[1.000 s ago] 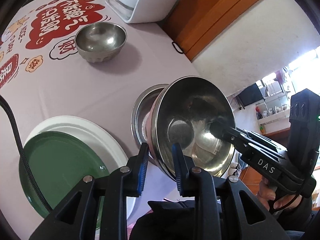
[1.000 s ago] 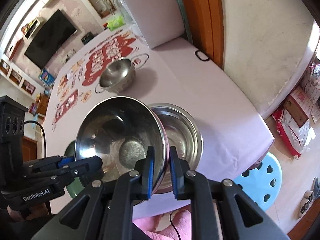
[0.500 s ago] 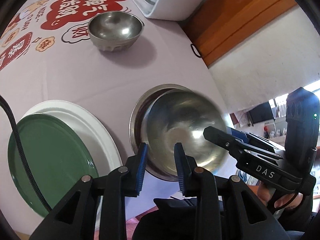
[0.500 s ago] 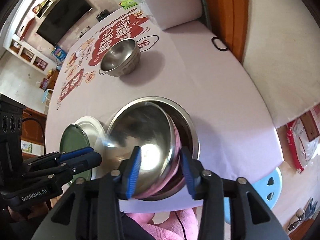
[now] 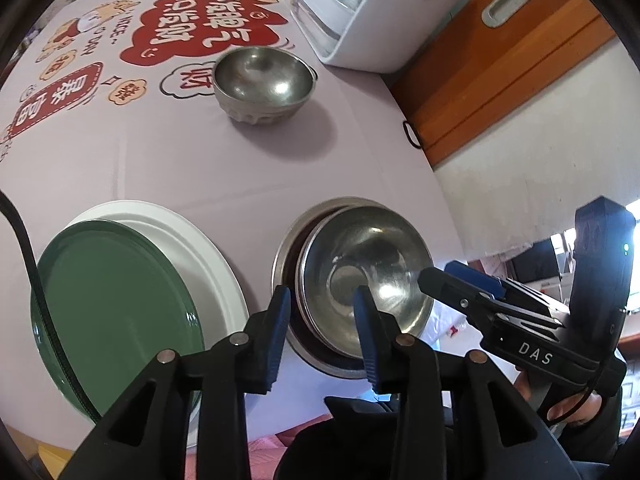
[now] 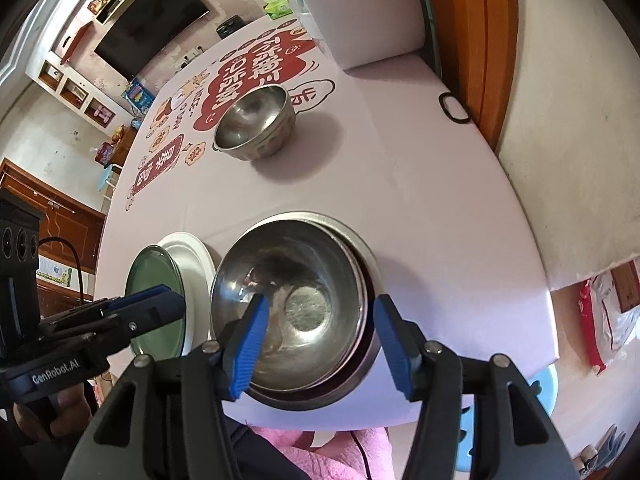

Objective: Organize plates and bowls

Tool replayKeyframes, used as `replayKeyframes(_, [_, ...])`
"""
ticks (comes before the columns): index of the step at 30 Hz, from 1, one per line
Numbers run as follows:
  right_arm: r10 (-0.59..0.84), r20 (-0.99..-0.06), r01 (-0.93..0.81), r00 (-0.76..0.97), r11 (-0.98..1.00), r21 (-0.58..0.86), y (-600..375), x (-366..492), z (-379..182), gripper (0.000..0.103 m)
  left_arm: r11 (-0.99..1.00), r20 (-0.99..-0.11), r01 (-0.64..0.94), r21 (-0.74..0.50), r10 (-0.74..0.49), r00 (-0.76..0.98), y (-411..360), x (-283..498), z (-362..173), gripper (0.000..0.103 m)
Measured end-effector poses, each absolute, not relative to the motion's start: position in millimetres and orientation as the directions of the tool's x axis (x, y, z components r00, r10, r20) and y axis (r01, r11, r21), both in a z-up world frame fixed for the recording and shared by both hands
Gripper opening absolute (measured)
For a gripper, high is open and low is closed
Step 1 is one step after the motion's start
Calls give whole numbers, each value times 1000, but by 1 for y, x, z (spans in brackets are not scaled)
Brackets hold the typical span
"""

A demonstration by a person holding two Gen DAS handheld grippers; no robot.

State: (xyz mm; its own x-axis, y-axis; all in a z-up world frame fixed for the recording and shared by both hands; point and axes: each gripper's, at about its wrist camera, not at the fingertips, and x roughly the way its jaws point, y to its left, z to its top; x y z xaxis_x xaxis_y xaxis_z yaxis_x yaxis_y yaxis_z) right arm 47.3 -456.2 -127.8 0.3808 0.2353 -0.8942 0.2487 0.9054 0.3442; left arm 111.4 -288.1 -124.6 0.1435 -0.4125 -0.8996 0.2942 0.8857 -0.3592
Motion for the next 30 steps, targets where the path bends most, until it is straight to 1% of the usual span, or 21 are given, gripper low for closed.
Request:
replayKeyframes(3, [230,-889,243,395,907,343,-462,48,-124,55,894,-898,282,-348,-405,176,-287,113,-120,41])
replayKeyframes(7, [232,-883,234,408,908,347,-468,54,-123,55,909,-901,269,-317,-378,215,-288,120,-113,43])
replayKeyframes(9, [233,-882,224,409,912,345,-469,57,-123,55,917,-903,259,-303,-363,230,-289,124,-111,49])
replayKeyframes(15, [201,-878,188,434,933,307,-471,69,-119,55,936,-895,232,-264,-328,301,-286,144,-101,61])
replayKeyframes(28, [212,-849,121,485,945,305,-473,126,-106,55,971,-900,208,-115,-191,392,-288,201,-85,63])
replayKeyframes(30, [207,-844,115,494,947,300,-474,140,-104,55,973,-897,205,-107,-183,403,-289,211,-84,65])
